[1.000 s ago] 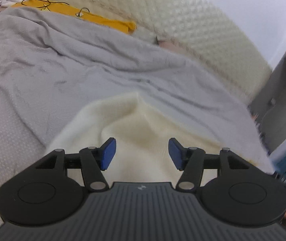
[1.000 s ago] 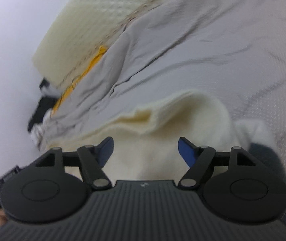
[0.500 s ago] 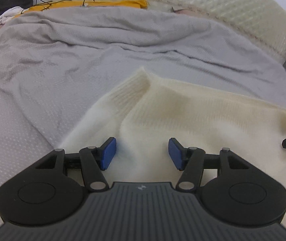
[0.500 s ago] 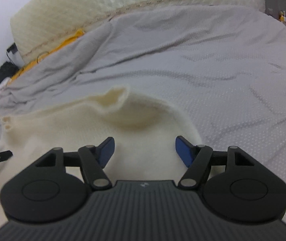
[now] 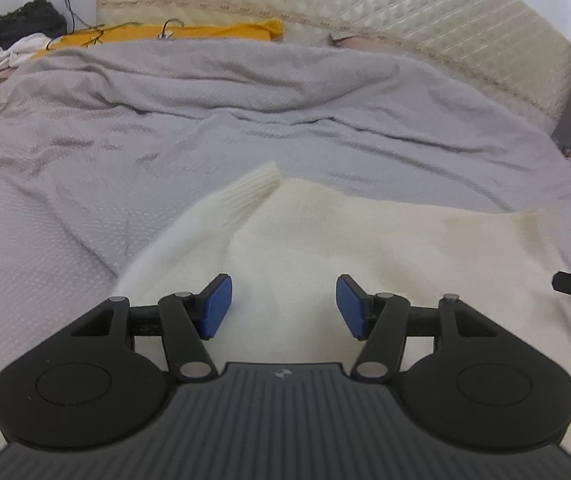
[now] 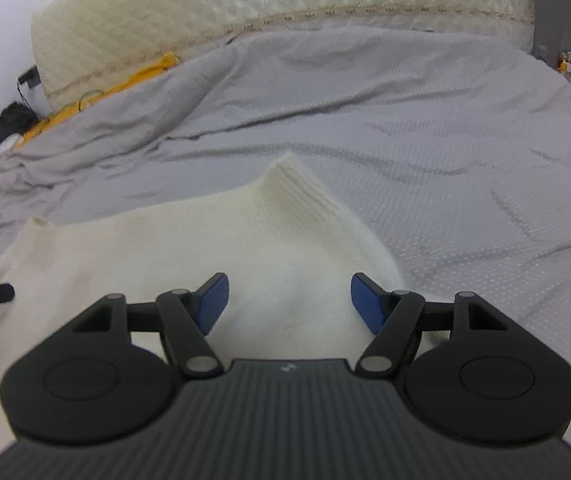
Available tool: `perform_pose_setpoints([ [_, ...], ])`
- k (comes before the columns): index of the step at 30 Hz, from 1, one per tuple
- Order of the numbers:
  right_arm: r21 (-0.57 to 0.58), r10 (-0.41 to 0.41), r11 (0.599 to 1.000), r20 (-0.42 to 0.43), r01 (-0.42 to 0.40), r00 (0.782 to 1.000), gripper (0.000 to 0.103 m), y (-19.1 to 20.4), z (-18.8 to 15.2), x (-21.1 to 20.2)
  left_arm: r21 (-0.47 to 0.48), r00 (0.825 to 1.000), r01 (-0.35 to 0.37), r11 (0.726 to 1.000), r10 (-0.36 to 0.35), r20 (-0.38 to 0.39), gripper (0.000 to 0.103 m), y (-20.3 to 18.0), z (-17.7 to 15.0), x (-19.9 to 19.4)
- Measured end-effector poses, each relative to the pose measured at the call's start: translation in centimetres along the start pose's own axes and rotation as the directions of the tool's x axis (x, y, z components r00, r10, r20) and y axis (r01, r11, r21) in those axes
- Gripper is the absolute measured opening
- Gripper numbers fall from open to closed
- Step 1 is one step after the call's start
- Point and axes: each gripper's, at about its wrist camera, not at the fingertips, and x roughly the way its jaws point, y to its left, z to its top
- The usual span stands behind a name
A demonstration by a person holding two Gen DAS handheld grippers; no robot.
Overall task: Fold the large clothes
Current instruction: 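Open both grippers and release the folded sweater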
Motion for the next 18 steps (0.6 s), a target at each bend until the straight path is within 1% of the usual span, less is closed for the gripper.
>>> perform_pose_setpoints([
  [2, 0.013, 0.012, 1.0, 0.016, -0.013, 1.0, 0.07, 0.2, -0.2, -1.6, 0.011, 1.0, 0.011, 1.0, -0.011, 0.019, 0.063, -0.6, -0.5, -2.0],
  [9, -0.008, 0.033, 0.999, 0.075, -0.032, 0.997, 0.07, 1.5, -1.5, -8.1, 0.022, 0.995, 0.068, 0.997, -0.069, 0.074, 0.063, -3.1, -2.7, -9.3],
  [15, 0.032, 0.079, 0.996, 0.086, -0.083, 0.993, 0.07, 3.0, -3.4, -12.7, 0.051, 0.991, 0.102, 0.993, -0.106, 0.084, 0.063, -5.5, -5.2, -14.1],
  [18, 0.053, 0.095, 0.994, 0.087, -0.1, 0.992, 0.071, 3.6, -4.7, -14.7, 0.045, 0.988, 0.135, 0.99, -0.138, 0.07, 0.063, -6.3, -6.8, -16.0],
])
